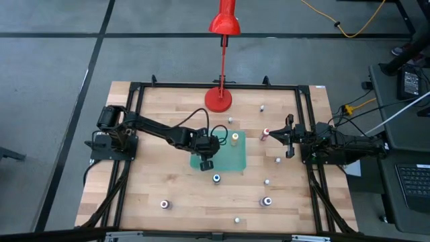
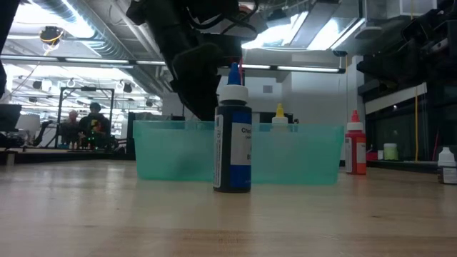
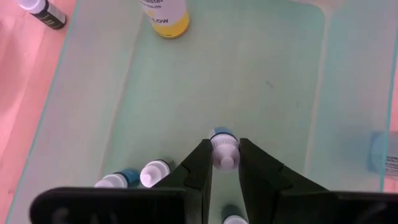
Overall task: Pick & Place food coloring
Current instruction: Put the small blue food coloring bottle into the green bin
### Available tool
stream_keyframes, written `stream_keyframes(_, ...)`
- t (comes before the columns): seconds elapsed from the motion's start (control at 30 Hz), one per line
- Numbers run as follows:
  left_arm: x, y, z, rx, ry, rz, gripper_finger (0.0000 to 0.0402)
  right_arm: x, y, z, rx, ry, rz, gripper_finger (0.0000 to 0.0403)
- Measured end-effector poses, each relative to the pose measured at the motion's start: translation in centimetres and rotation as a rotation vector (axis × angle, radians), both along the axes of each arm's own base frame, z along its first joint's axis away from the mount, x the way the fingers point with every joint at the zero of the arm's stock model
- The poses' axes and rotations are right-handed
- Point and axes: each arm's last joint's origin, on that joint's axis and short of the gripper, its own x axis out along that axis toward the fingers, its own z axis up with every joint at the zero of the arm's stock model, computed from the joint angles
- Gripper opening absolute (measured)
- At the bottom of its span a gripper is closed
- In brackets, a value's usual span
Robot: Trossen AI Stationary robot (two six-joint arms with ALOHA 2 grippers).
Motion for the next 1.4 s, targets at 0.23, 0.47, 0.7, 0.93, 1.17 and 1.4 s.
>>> stream_keyframes(0.23, 0.0, 0.0, 0.0, 0.002, 0.0, 0.004, 0.0056, 0.0, 0.0, 0.0, 0.0, 0.0, 0.0, 0.0031)
stream_keyframes(0.47, 0.1, 0.0, 0.1, 0.001, -0.016, 0.004, 0.0056, 0.0, 0.0, 0.0, 0.0, 0.0, 0.0, 0.0031)
stream_keyframes(0.7, 0.2, 0.3, 0.1, 0.019, -0.015, -0.016, 0.0056, 0.0, 0.0, 0.0, 0.0, 0.0, 0.0, 0.0031)
stream_keyframes(0.93, 0.4, 0.9, 0.2, 0.022, -0.03, -0.006, 0.0056, 0.0, 0.0, 0.0, 0.0, 0.0, 0.0, 0.0031)
stream_keyframes(1.17, 0.6, 1.5, 0.3, 0.021, -0.05, -0.01, 0.0056, 0.0, 0.0, 0.0, 0.0, 0.0, 0.0, 0.0031)
stream_keyframes(1.4, 0.9, 1.6, 0.5, 0.02, -0.085, -0.008, 0.0056, 0.0, 0.0, 0.0, 0.0, 0.0, 0.0, 0.0031)
